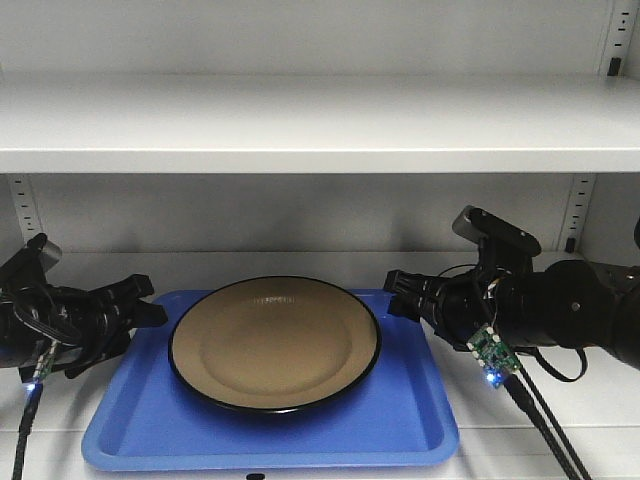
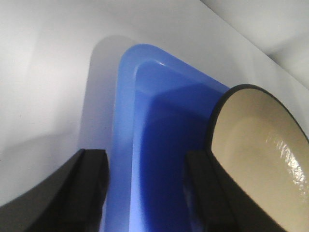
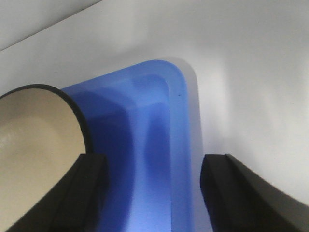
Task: Place disk in tray to left cabinet
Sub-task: 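Lower the blue tray with both grippers onto the cabinet shelf, then open the left gripper and pull it back from the tray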
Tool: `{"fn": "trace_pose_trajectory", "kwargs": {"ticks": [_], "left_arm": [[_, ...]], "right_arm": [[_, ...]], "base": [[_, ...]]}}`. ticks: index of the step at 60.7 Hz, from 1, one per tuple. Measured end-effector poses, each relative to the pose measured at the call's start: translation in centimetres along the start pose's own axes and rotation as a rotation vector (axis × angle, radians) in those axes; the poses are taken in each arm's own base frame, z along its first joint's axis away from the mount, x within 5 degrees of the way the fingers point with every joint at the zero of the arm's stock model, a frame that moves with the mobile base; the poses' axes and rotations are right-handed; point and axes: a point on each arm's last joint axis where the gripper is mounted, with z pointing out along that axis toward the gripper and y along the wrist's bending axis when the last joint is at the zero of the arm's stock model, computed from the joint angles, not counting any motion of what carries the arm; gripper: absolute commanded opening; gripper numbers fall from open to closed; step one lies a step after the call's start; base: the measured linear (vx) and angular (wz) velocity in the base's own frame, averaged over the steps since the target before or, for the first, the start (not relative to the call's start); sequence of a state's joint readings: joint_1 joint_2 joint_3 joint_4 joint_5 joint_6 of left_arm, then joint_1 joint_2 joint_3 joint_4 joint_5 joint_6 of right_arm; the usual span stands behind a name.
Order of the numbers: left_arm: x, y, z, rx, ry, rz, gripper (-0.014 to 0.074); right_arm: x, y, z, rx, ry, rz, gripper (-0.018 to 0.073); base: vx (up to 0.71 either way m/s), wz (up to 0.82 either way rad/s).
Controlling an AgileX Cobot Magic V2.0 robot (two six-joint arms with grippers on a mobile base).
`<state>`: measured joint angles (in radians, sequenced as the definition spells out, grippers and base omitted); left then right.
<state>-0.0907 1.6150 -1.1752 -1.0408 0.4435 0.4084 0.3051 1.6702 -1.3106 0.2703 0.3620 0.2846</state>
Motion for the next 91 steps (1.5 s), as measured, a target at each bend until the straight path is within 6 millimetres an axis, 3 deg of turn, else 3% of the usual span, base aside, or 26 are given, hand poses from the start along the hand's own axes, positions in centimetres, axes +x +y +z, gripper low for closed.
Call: {"fn": "trace_pose_trajectory", "kwargs": {"ticks": [34,52,58,68,75,83,84,85,91], "left_arm": [[-0.1,0.0,-0.1,-0.002,-0.008,0.002,0.047],[-1.7,-0.9,-3.3,-0.028,-0.137,0.101,0.0467],[-1.3,-0.5,-4.3,-0.058,-0.154,0.132,0.0447],[2.0,1.5,-6.9,-0.146,-0.206,0.162,0.0372],[5.0,2.5,-9.7,-0.187,-0.228,0.225,0.0267],[8.3,2.9,-13.7,-0.21,-0.278,0.38,0.0118],[8.6,2.7,-14.6,-0.207,-0.303,0.409,0.0104],[10.6,3.2,-16.6,-0.221,-0.336,0.494,0.0027],[13.8,4.2,-19.1,-0.231,-0.405,0.587,-0.0009]], "right_arm": [[0.0,0.0,0.0,0.001,0.002,-0.001,0.0484],[0.0,0.0,0.0,0.001,0.002,-0.001,0.0484],[0.0,0.0,0.0,0.001,0.002,-0.001,0.0484],[0.0,0.0,0.0,0.001,0.002,-0.001,0.0484],[0.0,0.0,0.0,0.001,0.002,-0.001,0.0484],[0.0,0.0,0.0,0.001,0.002,-0.001,0.0484],[0.0,0.0,0.0,0.001,0.002,-0.001,0.0484],[0.0,0.0,0.0,0.001,0.002,-0.001,0.0484],[0.0,0.0,0.0,0.001,0.002,-0.001,0.0484]], "base": [[0.0,0.0],[0.0,0.0],[0.0,0.0],[0.0,0.0],[0.0,0.0],[0.0,0.0],[0.0,0.0],[0.0,0.0],[0.0,0.0]]}}
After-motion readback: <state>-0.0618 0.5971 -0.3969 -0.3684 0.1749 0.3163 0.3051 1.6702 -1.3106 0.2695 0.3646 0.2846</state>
